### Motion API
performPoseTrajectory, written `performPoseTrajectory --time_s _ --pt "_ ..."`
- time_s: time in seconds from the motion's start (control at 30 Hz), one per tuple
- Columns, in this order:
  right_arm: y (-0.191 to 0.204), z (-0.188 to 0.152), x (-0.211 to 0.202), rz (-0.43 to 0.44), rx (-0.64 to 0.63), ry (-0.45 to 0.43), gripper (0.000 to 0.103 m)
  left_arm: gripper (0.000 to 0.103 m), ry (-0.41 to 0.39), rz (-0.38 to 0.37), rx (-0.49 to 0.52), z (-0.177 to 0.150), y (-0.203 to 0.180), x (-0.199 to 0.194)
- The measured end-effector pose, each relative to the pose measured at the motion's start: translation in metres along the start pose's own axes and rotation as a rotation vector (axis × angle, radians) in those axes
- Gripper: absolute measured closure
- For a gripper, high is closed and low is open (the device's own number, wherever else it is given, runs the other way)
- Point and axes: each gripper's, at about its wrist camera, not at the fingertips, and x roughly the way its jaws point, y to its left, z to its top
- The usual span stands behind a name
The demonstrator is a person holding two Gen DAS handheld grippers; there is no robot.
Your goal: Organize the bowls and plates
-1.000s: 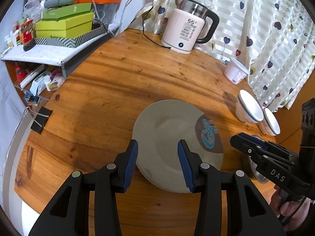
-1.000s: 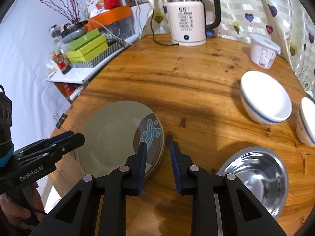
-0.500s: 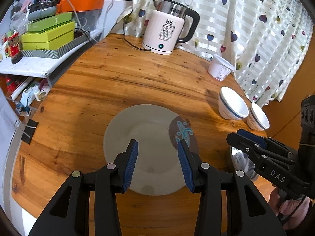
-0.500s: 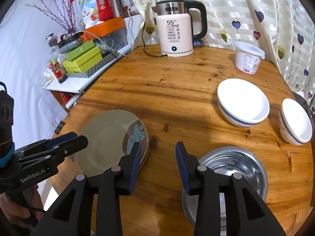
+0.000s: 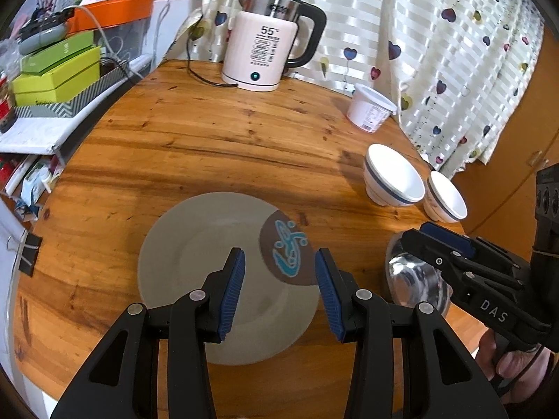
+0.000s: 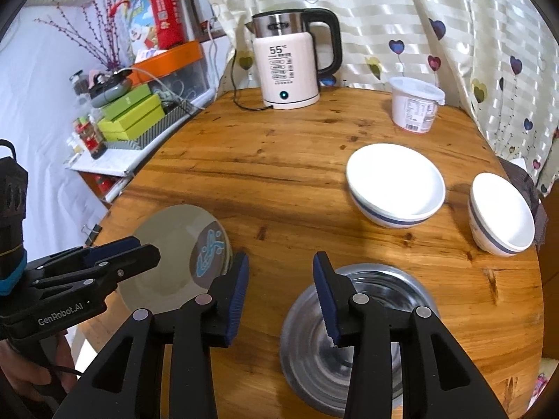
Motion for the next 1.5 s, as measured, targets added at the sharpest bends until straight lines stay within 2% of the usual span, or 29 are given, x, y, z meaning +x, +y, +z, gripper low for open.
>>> performPoseTrajectory --time_s 0.77,1.5 --pt "-0.074 -0.002 -0.020 -0.072 0.133 -0.014 0.065 0.060 0.018 -0.026 0.096 0.023 -0.050 0.025" --pt "-0.102 0.002 -0.016 -0.079 0.209 -0.002 0.065 0.060 0.060 -0.082 0.105 0.040 -0.066 0.046"
